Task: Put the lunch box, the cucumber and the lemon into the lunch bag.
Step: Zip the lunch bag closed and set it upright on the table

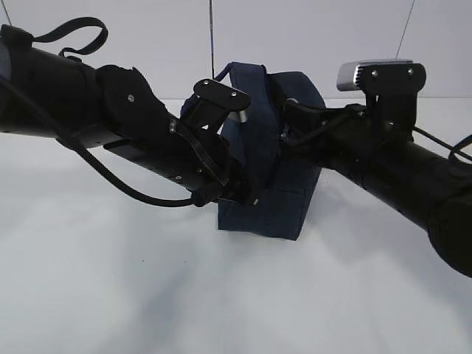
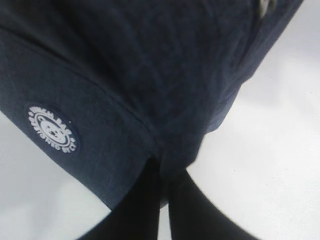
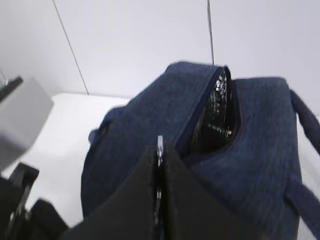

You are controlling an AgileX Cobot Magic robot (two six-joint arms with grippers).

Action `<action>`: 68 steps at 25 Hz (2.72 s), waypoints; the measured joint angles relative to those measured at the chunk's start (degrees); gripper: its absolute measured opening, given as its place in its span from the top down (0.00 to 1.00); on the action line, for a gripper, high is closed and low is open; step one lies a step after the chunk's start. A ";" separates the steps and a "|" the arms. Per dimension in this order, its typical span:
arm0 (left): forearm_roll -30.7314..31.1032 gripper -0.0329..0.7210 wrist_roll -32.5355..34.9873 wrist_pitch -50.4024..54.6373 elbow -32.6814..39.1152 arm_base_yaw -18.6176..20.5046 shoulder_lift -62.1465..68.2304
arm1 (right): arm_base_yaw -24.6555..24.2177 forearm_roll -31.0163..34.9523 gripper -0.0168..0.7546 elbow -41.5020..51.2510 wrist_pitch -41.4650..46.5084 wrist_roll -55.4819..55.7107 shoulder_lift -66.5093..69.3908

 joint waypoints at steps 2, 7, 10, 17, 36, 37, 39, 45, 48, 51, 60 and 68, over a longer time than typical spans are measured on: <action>0.00 0.96 0.00 0.03 0.00 0.00 0.00 | 0.00 0.97 0.96 -1.22 0.10 0.00 0.00; 0.00 0.96 0.00 0.34 0.00 0.00 0.00 | 0.00 2.23 0.96 -4.15 1.72 -0.11 0.00; 0.00 0.96 0.00 0.34 0.00 0.00 0.00 | 0.00 2.61 0.96 -5.76 3.61 -0.83 0.00; -0.09 0.96 0.00 0.34 0.00 0.00 0.00 | -1.25 4.34 0.96 -6.28 4.88 -0.95 0.00; -0.09 0.97 0.10 0.80 0.00 0.00 0.00 | -1.29 12.67 0.96 -12.92 12.98 -0.95 0.48; -0.09 0.97 0.10 0.80 0.00 0.00 0.00 | -1.29 12.69 0.96 -13.56 13.68 -0.95 0.77; -0.09 0.97 0.10 1.12 0.00 0.00 0.00 | -1.29 12.93 0.96 -14.85 14.75 -0.95 1.64; -0.09 0.97 0.10 1.31 0.00 0.00 0.00 | -1.54 13.27 0.96 -19.16 17.66 -0.95 4.27; -0.09 0.97 0.10 1.54 0.00 0.00 0.00 | -1.75 13.66 0.96 -21.11 19.09 -0.95 5.17; 0.40 0.97 0.10 1.65 0.00 0.00 0.00 | -2.38 14.88 0.96 -23.09 21.65 -2.20 5.22; 1.57 0.97 0.10 2.08 0.00 0.00 0.00 | -4.94 16.74 0.96 -29.99 30.85 -5.00 7.72; 1.91 0.97 0.10 2.53 0.00 0.00 0.00 | -6.89 16.74 0.96 -39.03 40.76 -5.27 12.98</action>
